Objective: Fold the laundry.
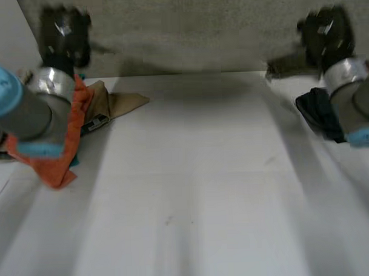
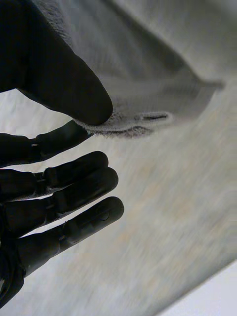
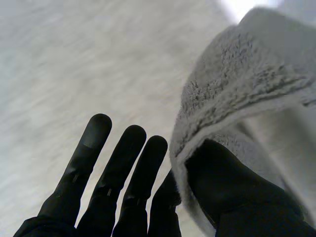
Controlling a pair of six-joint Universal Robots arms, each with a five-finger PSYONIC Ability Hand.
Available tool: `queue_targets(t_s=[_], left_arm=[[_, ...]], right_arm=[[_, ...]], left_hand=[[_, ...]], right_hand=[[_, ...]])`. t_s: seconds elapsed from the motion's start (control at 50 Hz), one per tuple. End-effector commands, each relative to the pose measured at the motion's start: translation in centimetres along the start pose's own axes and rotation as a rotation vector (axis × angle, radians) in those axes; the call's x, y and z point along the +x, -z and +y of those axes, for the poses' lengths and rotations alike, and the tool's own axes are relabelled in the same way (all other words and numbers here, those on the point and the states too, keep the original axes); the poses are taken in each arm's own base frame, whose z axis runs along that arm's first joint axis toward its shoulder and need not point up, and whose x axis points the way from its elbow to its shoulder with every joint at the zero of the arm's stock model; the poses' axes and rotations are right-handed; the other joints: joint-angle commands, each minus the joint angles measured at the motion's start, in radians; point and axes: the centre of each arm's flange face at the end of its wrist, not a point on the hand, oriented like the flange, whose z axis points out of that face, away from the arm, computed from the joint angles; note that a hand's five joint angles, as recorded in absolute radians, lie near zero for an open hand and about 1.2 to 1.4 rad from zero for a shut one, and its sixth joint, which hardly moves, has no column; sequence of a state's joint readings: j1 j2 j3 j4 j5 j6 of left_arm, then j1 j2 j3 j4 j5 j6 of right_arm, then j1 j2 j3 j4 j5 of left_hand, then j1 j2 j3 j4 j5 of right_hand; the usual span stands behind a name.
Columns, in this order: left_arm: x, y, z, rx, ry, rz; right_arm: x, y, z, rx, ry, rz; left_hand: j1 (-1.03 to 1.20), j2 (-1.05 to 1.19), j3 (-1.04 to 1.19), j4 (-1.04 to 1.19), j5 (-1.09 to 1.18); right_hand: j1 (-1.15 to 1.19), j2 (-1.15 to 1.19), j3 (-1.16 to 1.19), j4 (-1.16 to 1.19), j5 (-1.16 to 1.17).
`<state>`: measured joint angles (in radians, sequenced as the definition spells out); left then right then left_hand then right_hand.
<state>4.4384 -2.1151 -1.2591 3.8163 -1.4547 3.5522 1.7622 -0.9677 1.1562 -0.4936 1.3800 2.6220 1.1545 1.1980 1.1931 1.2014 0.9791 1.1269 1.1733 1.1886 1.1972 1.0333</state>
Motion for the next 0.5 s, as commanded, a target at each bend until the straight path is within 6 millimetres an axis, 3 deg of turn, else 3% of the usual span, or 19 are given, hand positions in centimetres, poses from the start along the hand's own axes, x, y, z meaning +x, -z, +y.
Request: queue_targets(t_s=[0.02,0.1,0.12,0.18,0.26,0.36,0.42,0.5], left_arm=[[3.6,5.6,5.1,-0.236,0.002,0.152],[4.6,9.3,6.1,-0.412,-0.055,0.256],[4.5,10.6,5.7,-0.472,-0.081,0.290],[3.5,12.6,4.3,-0.559,-0.130,0.333],[2.3,16.7,1.9,-0.719,-0.209,0.403],[0.9,23.3,-2.3,-0.947,-0.272,0.560],[0.8,25.0,-3.6,-0.980,-0.284,0.628],[1.2,24.8,-4.1,-0.916,-0.282,0.645]], right_arm=[[-4.2,3.1,5.8,-0.220,-0.035,-0.148],[-5.0,5.5,6.5,-0.369,-0.036,-0.227],[-5.3,6.9,6.5,-0.446,-0.035,-0.279],[-5.1,8.9,5.3,-0.544,-0.024,-0.354],[-3.4,14.2,2.3,-0.747,0.031,-0.516],[-1.1,19.2,-0.2,-0.845,0.193,-0.665],[-0.1,20.6,-0.8,-0.827,0.283,-0.689],[0.3,20.1,-0.2,-0.806,0.280,-0.622]], left_hand=[[0.242,0.198,0.203,0.195,0.243],[0.242,0.198,0.203,0.195,0.243],[0.242,0.198,0.203,0.195,0.243],[0.242,0.198,0.203,0.195,0.243],[0.242,0.198,0.203,0.195,0.243],[0.242,0.198,0.203,0.195,0.243],[0.242,0.198,0.203,0.195,0.243],[0.242,0.198,0.203,0.195,0.243]], right_hand=[[0.269,0.223,0.208,0.199,0.188],[0.269,0.223,0.208,0.199,0.188],[0.269,0.223,0.208,0.199,0.188],[0.269,0.223,0.208,0.199,0.188],[0.269,0.223,0.208,0.199,0.188],[0.269,0.223,0.208,0.199,0.188],[0.269,0.223,0.208,0.199,0.188],[0.269,0.223,0.208,0.199,0.188]])
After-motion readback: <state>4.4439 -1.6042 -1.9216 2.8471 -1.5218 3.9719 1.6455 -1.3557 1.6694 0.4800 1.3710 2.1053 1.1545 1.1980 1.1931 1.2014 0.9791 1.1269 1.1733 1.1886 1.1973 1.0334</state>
